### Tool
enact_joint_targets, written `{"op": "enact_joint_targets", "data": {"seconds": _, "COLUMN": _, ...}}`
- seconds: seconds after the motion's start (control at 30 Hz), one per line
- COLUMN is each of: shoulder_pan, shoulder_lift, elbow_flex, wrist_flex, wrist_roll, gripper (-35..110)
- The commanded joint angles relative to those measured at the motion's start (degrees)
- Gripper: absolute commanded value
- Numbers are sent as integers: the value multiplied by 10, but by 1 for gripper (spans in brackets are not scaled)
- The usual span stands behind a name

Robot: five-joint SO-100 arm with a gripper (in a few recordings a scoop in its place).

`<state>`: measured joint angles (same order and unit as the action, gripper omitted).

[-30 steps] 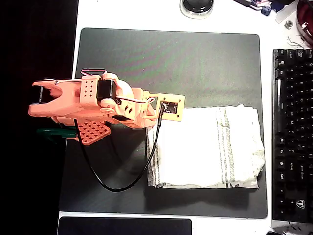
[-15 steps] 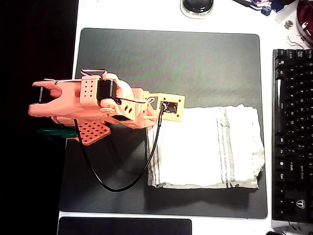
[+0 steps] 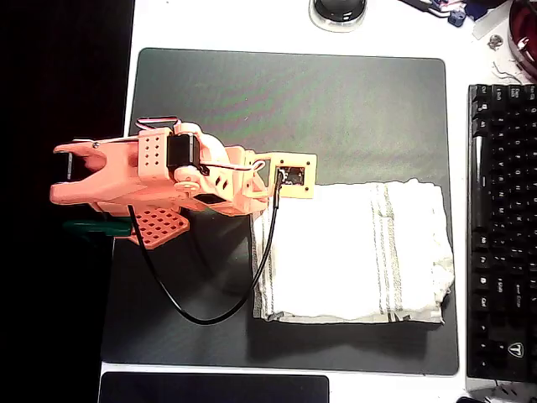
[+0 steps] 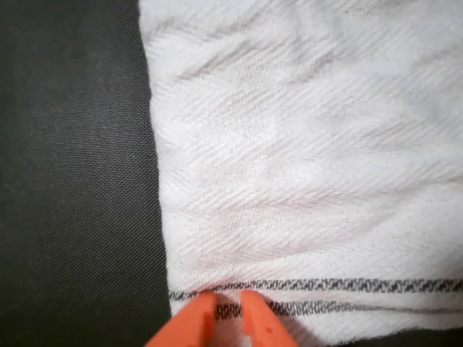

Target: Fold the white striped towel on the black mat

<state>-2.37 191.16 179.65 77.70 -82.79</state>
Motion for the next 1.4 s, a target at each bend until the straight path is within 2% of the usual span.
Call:
{"op": "enact_joint_targets", "data": {"seconds": 0.0, "shoulder_pan": -7, "shoulder_lift": 13, "elbow_flex": 13, "wrist_flex": 12, "wrist_roll": -11, "gripper": 8}}
{"op": "enact_joint_targets", "data": {"seconds": 0.13, "shoulder_pan": -9, "shoulder_lift": 13, "elbow_flex": 13, "wrist_flex": 12, "wrist_roll": -12, "gripper": 0}}
{"op": "enact_joint_targets", "data": {"seconds": 0.7, "shoulder_pan": 42, "shoulder_lift": 13, "elbow_flex": 13, "wrist_flex": 17, "wrist_roll": -40, "gripper": 0}}
{"op": "enact_joint_targets", "data": {"seconds": 1.37, "shoulder_pan": -13, "shoulder_lift": 13, "elbow_flex": 13, "wrist_flex": 12, "wrist_roll": -13, "gripper": 0}}
